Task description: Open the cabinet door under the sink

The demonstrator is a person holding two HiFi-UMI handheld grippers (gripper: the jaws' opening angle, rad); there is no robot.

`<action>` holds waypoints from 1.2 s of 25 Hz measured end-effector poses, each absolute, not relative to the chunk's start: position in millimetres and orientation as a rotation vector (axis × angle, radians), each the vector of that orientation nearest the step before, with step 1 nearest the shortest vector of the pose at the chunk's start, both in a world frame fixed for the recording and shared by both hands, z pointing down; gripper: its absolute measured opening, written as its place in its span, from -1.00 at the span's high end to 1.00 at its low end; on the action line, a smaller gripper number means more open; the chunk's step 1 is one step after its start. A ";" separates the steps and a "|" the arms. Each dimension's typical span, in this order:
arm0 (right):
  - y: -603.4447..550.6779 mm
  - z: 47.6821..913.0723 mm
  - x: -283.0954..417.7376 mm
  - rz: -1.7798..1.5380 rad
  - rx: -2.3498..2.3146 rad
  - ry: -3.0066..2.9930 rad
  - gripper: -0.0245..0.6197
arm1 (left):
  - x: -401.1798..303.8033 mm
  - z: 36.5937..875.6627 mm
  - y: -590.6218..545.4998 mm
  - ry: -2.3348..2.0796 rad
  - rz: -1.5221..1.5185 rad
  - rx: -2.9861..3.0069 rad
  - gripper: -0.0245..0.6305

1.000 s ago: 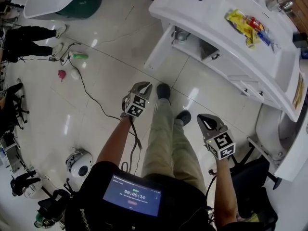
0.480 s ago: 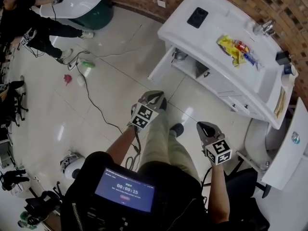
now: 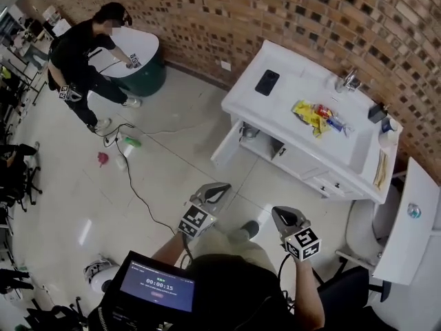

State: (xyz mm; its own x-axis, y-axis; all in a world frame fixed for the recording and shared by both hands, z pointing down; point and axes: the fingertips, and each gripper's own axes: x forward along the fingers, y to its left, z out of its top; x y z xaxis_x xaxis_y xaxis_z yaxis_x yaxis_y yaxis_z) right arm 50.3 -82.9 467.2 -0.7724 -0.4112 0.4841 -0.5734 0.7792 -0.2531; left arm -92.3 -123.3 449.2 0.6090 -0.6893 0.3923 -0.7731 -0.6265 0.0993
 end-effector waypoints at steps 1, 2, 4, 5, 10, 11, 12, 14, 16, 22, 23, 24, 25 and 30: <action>-82.0 466.0 48.3 0.550 0.748 -2.569 0.95 | -93.0 442.5 -118.4 -1.188 0.461 2.581 0.88; -80.9 464.9 46.4 0.550 0.751 -2.570 0.95 | -93.3 437.5 -112.9 -1.174 0.460 2.580 0.88; -77.5 461.4 41.8 0.552 0.766 -2.579 0.95 | -92.4 427.9 -101.2 -1.130 0.457 2.590 0.88; -75.9 458.9 38.9 0.553 0.778 -2.588 0.95 | -91.9 423.7 -95.4 -1.104 0.454 2.600 0.88; -56.6 446.7 24.5 0.552 0.826 -2.617 0.95 | -86.2 403.8 -63.0 -1.016 0.386 2.635 0.88; -49.5 445.4 19.8 0.549 0.831 -2.616 0.95 | -87.6 402.3 -53.5 -1.003 0.375 2.636 0.88; -42.2 444.2 13.6 0.542 0.833 -2.614 0.95 | -90.8 400.8 -43.9 -0.992 0.365 2.639 0.88; -26.5 440.5 -2.3 0.524 0.835 -2.615 0.95 | -101.4 397.5 -24.4 -0.979 0.346 2.643 0.88; -6.0 434.4 -18.8 0.513 0.844 -2.621 0.95 | -114.3 394.5 -1.8 -0.970 0.327 2.636 0.88; 69.4 429.6 -66.9 0.501 0.852 -2.626 0.95 | -153.7 392.3 70.8 -0.976 0.298 2.619 0.88; 83.8 428.5 -75.3 0.499 0.852 -2.631 0.95 | -159.7 392.0 82.6 -0.976 0.297 2.623 0.88; 98.9 428.0 -82.9 0.502 0.853 -2.636 0.95 | -165.0 391.7 94.4 -0.975 0.296 2.627 0.88; 113.8 428.5 -89.7 0.508 0.854 -2.637 0.95 | -169.6 391.4 105.5 -0.973 0.295 2.631 0.88; 175.8 433.6 -114.0 0.544 0.858 -2.604 0.95 | -182.0 389.2 144.0 -0.934 0.287 2.651 0.88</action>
State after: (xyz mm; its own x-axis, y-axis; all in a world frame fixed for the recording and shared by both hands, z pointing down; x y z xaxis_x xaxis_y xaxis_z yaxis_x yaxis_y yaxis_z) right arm -114.0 175.8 433.6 -0.7578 -0.4889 0.4321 -0.6211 0.7435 -0.2479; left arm -182.0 144.0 389.2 0.7669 -0.5732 0.2887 -0.6363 -0.7375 0.2262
